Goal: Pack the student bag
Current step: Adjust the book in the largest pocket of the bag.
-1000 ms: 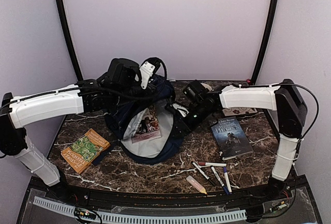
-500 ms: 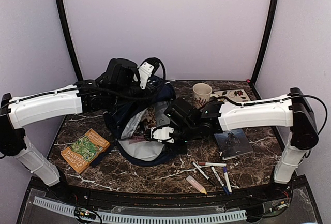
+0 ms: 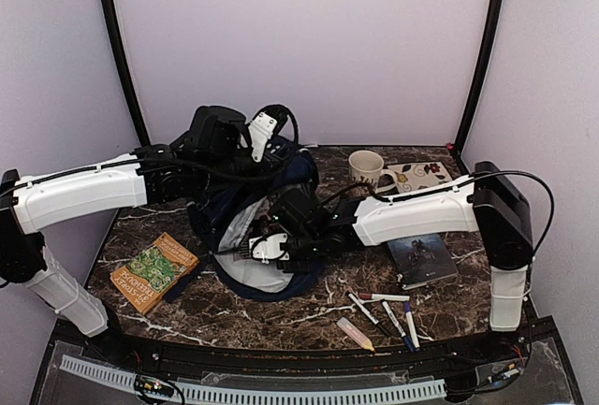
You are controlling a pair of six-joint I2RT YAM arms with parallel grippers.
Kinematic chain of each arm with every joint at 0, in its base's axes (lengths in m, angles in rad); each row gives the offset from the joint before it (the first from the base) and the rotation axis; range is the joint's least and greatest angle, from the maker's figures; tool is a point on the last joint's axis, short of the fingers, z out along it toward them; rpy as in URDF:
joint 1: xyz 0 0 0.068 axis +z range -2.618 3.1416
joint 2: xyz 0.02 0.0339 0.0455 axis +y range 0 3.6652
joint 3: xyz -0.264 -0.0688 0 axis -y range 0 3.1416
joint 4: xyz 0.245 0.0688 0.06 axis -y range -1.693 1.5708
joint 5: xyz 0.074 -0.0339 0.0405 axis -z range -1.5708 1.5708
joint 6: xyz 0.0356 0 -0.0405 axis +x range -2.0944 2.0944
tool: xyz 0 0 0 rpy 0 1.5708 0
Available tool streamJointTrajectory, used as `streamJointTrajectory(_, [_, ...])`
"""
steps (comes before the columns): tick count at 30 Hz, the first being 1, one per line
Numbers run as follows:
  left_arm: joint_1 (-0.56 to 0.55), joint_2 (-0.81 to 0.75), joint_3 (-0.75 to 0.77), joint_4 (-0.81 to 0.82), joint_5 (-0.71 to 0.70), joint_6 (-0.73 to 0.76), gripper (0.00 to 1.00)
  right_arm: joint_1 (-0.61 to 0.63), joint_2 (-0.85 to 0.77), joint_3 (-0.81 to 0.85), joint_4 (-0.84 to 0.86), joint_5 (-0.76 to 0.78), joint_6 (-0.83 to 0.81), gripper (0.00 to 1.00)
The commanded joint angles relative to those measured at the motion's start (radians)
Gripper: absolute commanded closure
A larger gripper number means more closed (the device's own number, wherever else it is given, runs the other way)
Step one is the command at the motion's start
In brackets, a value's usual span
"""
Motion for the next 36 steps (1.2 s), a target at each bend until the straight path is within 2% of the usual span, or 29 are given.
streamJointTrajectory(1, [0.000,-0.090,0.018,0.109,0.025,-0.013,1.00,0.011,0.046,0.021,0.122,0.094,-0.039,0.57])
streamJointTrajectory(6, [0.000,-0.101,0.001,0.116,0.030,-0.015,1.00,0.014,0.107,0.051,0.183,0.193,-0.039,0.58])
streamJointTrajectory(13, [0.000,-0.107,-0.018,0.128,0.043,-0.021,1.00,0.004,0.167,0.056,0.289,0.269,-0.079,0.70])
streamJointTrajectory(23, [0.000,-0.119,-0.041,0.137,0.057,-0.035,1.00,-0.067,0.256,0.148,0.369,0.360,-0.082,0.77])
streamJointTrajectory(30, [0.000,-0.118,-0.049,0.136,0.055,-0.038,1.00,-0.079,0.269,0.137,0.388,0.369,-0.088,0.74])
streamJointTrajectory(36, [0.003,-0.100,-0.053,0.128,0.042,-0.027,1.00,-0.029,0.091,-0.040,0.350,0.273,-0.089,0.62])
